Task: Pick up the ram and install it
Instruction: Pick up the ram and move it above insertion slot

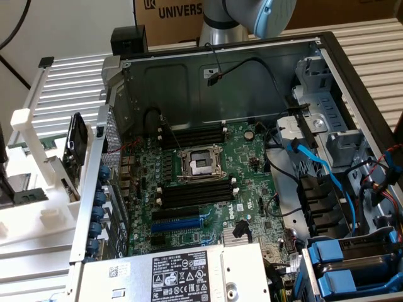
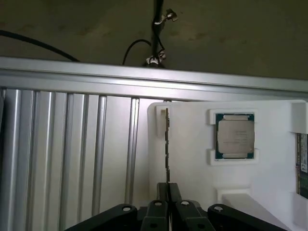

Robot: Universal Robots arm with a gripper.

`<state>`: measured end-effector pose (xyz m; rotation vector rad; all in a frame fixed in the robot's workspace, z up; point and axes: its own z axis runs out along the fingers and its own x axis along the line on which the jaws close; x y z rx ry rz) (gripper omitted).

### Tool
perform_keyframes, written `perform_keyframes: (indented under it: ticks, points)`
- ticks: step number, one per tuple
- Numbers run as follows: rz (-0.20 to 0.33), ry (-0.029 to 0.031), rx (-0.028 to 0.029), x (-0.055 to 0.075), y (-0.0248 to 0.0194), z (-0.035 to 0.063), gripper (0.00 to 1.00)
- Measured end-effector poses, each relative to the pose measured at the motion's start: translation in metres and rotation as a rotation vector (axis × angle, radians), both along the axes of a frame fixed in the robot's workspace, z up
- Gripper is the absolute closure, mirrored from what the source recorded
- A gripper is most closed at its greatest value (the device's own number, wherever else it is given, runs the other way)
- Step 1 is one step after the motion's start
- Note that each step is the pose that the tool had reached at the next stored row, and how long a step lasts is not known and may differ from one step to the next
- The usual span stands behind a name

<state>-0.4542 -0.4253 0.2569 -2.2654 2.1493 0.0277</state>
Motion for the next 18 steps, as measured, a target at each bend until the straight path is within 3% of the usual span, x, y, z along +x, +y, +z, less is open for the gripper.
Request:
perform_keyframes:
  ticks: [4,6,8,11,15,18]
  points:
    - [0.000,-0.0001,-0.0033,0.000,0.0000,0.0184,0.87]
    - [0.000,0.0001,-0.0047,0.000,0.0000,0.0366,0.87]
    - [0.000,0.0000,-0.0057,0.000,0.0000,0.0458,0.87]
    - [0.000,-0.0001,-0.0089,0.000,0.0000,0.0729,0.87]
    - [0.000,0.0025,-0.0100,0.024,0.0000,0.1062,0.87]
    - [0.000,0.0059,-0.0101,0.041,0.0000,0.1141,0.87]
